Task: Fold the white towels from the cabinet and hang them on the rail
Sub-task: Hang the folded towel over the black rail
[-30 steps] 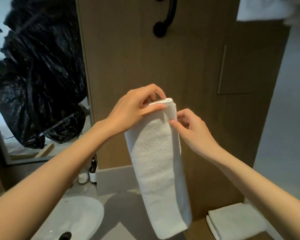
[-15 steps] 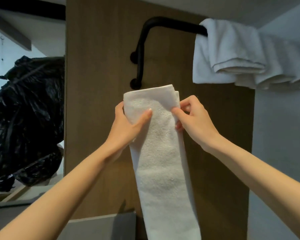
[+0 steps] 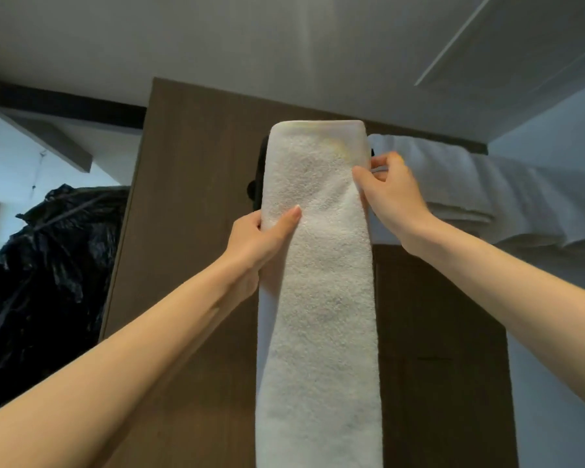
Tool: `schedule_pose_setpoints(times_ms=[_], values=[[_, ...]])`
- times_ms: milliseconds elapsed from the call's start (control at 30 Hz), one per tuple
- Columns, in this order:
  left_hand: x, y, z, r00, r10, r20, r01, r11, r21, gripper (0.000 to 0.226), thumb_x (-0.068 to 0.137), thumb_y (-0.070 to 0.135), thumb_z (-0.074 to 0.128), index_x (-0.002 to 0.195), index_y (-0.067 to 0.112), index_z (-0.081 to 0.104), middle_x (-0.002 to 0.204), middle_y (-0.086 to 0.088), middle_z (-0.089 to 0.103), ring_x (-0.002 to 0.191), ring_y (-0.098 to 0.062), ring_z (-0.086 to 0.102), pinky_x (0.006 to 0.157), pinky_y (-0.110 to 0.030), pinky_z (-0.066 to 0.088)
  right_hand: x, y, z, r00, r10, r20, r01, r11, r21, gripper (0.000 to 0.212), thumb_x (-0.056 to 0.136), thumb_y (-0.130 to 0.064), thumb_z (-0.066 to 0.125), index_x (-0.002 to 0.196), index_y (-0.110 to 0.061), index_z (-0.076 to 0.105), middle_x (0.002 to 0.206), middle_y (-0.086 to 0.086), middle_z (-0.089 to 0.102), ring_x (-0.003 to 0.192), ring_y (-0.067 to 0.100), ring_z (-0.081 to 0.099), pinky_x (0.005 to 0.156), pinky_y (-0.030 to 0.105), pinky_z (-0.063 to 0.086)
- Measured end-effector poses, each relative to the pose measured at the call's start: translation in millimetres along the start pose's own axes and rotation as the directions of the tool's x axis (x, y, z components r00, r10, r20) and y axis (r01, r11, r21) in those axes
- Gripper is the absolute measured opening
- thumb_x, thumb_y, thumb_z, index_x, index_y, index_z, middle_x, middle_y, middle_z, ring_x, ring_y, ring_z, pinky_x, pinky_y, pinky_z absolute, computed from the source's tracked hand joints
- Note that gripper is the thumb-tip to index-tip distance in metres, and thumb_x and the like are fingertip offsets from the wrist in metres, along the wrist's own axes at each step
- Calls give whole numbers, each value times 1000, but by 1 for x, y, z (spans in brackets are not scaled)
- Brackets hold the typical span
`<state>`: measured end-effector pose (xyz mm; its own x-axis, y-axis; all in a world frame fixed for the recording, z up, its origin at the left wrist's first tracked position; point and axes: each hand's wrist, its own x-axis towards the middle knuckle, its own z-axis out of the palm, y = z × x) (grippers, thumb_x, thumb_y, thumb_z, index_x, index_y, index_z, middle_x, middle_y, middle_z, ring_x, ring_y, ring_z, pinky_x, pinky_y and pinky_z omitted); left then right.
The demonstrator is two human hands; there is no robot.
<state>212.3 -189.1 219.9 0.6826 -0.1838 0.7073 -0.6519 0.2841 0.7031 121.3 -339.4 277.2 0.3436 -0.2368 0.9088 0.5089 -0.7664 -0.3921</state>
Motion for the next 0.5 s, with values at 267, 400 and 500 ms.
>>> schedule_pose_setpoints(times_ms=[267, 400, 500], values=[[83, 55, 18, 989, 111, -94, -118, 991, -71, 25, 85, 40, 69, 81, 18, 58, 84, 2, 64, 76, -14, 60, 65, -25, 48, 20, 2, 16, 959, -267, 94, 255, 959, 128, 82, 95, -10, 54, 138, -48, -5, 137, 0, 51, 101, 7, 63, 80, 16, 46], [125, 75, 27, 971, 222, -87, -228, 971, -68, 39, 85, 43, 69, 103, 9, 60, 95, -2, 65, 82, -18, 63, 66, -26, 48, 55, 0, 18, 960, -279, -1, 279, 960, -19, 62, 95, -4, 50, 146, -29, 27, 136, -13, 38, 117, 3, 43, 95, 16, 32], [154, 82, 33, 929, 359, -88, -356, 933, 46, 51, 89, 41, 64, 125, 6, 55, 118, -10, 65, 106, -26, 63, 85, -33, 53, 97, -1, 24, 940, -298, -167, 286, 954, -90, 54, 94, 0, 50, 144, -17, 39, 145, 2, 42, 133, 14, 38, 94, 7, 24]])
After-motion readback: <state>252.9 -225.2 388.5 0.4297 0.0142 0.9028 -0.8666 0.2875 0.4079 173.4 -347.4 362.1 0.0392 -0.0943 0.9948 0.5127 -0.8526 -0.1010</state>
